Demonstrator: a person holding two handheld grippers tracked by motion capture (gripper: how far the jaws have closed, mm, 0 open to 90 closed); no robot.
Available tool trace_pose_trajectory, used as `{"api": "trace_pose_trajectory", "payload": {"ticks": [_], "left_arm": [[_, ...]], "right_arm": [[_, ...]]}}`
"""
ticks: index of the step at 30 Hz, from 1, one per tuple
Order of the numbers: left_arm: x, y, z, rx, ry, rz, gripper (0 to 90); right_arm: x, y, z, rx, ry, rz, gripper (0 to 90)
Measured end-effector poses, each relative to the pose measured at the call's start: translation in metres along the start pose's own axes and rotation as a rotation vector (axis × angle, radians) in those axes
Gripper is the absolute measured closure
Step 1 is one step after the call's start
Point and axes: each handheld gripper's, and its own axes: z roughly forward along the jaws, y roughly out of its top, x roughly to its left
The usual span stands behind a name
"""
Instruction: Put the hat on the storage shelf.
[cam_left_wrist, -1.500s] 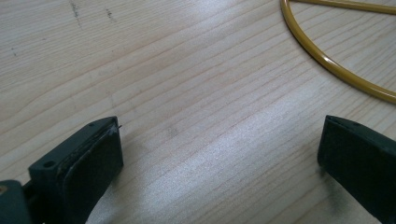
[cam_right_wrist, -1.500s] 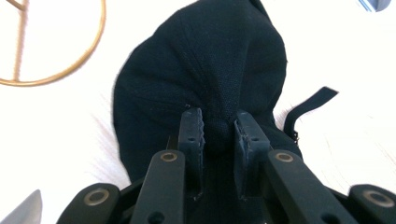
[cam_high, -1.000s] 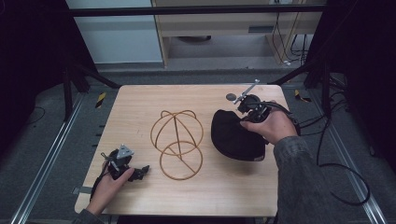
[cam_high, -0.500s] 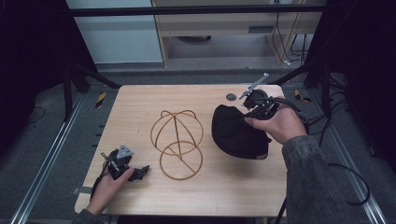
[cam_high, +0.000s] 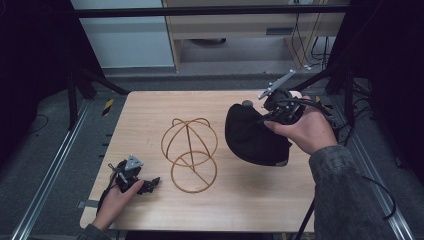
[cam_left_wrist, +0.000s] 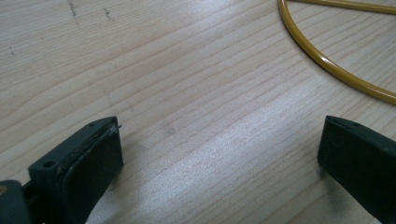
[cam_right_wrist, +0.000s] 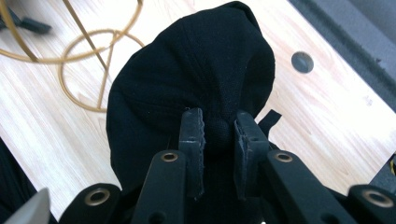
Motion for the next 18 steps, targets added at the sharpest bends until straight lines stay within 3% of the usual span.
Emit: {"api": "trace_pose_trajectory", "payload": {"ticks": [18], "left_arm": [[0.000, 0.000, 0.000, 0.000, -0.001, 0.000, 0.0]], "right_arm": [[0.016, 0.013, -0.039, -0.129, 0.019, -0.031, 76.2]]}}
